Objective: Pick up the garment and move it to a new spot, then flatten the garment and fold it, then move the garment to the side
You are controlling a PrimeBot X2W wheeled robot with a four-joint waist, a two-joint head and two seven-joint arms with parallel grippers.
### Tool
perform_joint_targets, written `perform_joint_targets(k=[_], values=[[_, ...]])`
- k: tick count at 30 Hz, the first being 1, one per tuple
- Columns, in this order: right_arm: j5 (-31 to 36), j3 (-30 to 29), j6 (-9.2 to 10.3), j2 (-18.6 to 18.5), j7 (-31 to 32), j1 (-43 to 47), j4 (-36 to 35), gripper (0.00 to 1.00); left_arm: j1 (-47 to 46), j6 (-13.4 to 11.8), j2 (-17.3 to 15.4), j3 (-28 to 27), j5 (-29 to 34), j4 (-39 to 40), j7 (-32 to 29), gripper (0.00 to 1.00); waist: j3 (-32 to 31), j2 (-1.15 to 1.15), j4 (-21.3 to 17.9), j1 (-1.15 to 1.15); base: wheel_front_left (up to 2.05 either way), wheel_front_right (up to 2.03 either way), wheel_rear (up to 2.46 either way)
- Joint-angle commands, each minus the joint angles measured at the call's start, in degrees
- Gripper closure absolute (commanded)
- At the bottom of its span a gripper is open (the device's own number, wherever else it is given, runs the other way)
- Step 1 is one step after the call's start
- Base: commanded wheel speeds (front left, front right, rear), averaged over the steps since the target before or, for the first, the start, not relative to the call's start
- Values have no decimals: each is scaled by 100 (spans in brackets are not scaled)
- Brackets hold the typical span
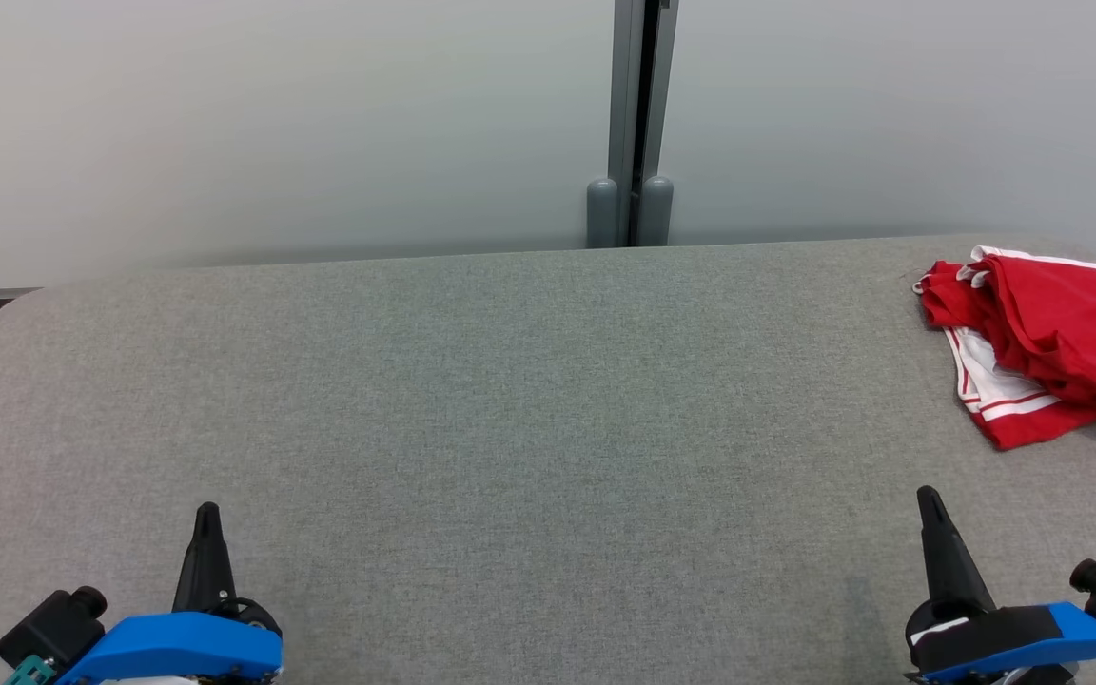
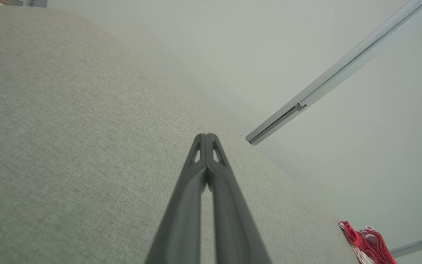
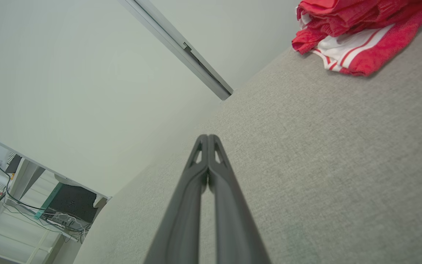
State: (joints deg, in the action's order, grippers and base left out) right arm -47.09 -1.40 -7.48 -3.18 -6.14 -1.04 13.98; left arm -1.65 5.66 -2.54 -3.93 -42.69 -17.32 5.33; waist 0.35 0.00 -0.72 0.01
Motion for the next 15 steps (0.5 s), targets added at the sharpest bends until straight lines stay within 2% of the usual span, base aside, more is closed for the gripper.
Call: perform_joint_targets(k=[1,15], values=[[-200,-32,-1,-53,44,-179,-61,100,-178,30,-34,-36,-202,101,-43,100,0,0,1,-1,0,0,0],[-1185,-113,-2,-59,299,-257,-52,100,-250,65,-37,-89,-1256,157,-300,100,-3,0,13,-1,0,0,0]])
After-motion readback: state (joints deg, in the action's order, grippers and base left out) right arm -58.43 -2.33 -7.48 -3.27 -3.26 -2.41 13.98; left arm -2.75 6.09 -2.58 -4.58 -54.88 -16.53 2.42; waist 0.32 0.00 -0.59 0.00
